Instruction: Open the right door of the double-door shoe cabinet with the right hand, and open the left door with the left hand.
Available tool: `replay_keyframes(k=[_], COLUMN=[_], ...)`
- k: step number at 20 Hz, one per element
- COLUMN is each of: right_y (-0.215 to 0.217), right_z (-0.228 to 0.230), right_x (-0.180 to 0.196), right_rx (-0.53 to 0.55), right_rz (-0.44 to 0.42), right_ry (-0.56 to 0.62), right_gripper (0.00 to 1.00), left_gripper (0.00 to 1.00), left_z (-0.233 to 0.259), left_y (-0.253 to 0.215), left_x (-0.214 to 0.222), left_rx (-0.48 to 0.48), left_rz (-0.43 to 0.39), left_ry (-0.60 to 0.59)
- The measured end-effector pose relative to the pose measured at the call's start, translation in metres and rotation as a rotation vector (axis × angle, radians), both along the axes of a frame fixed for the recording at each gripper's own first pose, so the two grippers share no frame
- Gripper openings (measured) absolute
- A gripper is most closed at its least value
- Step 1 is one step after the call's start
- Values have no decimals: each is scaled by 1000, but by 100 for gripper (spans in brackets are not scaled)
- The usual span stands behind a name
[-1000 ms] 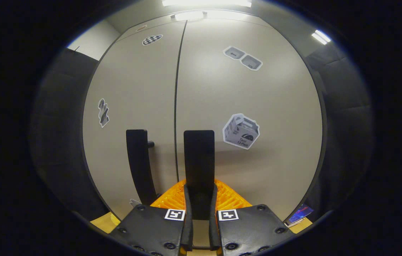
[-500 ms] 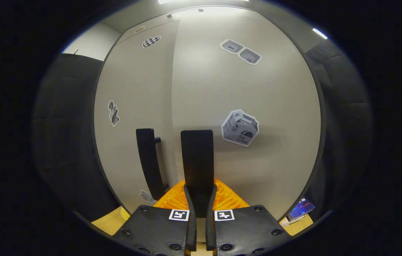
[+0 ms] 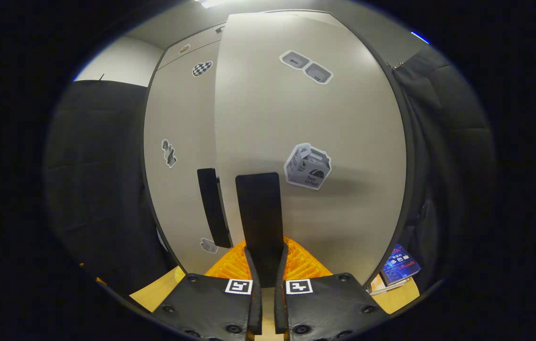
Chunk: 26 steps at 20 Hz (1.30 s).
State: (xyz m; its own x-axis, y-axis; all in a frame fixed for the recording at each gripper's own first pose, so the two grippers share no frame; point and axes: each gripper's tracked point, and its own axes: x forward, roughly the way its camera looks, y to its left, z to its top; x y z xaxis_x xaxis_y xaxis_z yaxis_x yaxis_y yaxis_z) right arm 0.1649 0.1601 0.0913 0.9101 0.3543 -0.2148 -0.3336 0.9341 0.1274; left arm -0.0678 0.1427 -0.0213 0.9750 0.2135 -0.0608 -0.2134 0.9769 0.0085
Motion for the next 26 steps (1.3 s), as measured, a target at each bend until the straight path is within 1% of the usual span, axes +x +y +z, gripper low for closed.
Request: replay_keyframes(k=[5, 6, 7, 10, 15, 16, 19, 20, 26], right_y=[-14, -17, -19, -24, -36, -38, -46, -48, -59], right_z=[1, 0, 1, 1, 4, 4, 5, 5, 6], right_x=[-19, -23, -27, -31, -39, -40, -42, -43, -46], right_rx=[7, 13, 16, 11, 15, 18, 16, 16, 19], right_rz=[44, 53, 61, 77, 99, 101, 105, 105, 104], right_ry=[1, 3, 4, 7, 8, 10, 7, 5, -15], right_gripper=[11, 11, 11, 12, 12, 12, 11, 11, 11], left_gripper=[95, 94, 95, 95, 94, 95, 94, 95, 95], left_z=[4, 2, 1, -2, 3, 2, 3, 3, 1], left_y=[-21, -22, -24, -43, -59, -64, -82, -90, -126], left_x=[11, 7, 7, 17, 28, 29, 36, 38, 41], left_rx=[2, 4, 4, 0, 9, 6, 1, 2, 12], left_rz=[-48, -57, -64, -82, -105, -113, -143, -155, -215], left_ry=[-5, -3, 2, 8, -4, -3, -3, -3, 4])
